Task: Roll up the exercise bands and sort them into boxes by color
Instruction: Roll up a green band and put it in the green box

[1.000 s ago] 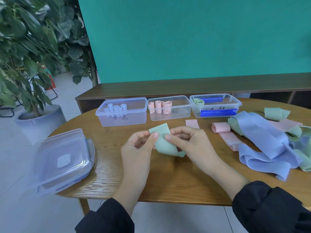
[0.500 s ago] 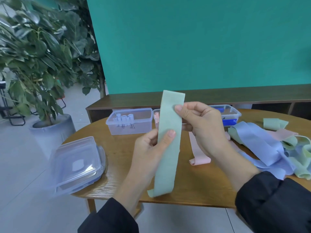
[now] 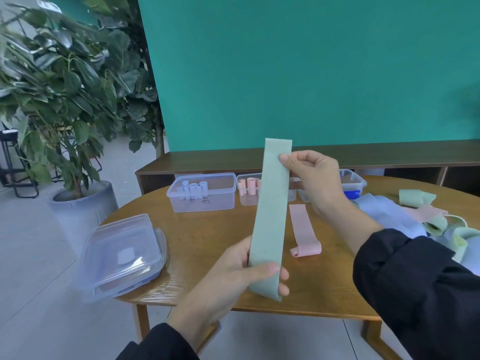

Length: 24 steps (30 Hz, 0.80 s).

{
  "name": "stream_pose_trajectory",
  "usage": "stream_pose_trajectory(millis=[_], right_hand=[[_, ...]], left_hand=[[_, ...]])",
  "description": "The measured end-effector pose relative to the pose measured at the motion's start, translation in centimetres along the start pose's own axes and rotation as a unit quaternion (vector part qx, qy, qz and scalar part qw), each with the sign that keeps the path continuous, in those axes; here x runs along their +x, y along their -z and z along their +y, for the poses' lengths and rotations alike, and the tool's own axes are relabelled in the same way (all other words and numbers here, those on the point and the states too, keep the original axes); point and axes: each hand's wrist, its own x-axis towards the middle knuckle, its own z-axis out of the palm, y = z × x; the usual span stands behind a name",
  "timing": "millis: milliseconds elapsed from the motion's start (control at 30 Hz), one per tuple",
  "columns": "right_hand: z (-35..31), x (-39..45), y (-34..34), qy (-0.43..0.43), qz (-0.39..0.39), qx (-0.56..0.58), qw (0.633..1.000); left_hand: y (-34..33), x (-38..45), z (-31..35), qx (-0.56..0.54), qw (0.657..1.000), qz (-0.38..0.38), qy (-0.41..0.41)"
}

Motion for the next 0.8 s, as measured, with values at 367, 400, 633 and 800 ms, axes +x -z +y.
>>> stream_pose_trajectory(millis=[367, 400, 633, 800], right_hand=[[5.6, 3.3, -2.1, -0.144, -0.020, 0.128, 0.981], [6.0, 3.7, -2.2, -0.154, -0.015, 0.150, 0.977], [8.7, 7.0, -2.0, -0.216, -0.026, 0.188, 0.958], [9.0, 7.0, -3.1, -0.265, -0.072, 0.145, 0.951]], left_hand=[[7.6, 0.7, -2.1, 0.147, 0.952, 0.263, 0.048], [8.1, 0.6, -2.0, 0.138, 0.952, 0.269, 0.051], [10.5, 0.5, -2.1, 0.107, 0.930, 0.352, -0.016], [9.8, 0.8, -2.1, 0.170, 0.869, 0.456, -0.087]])
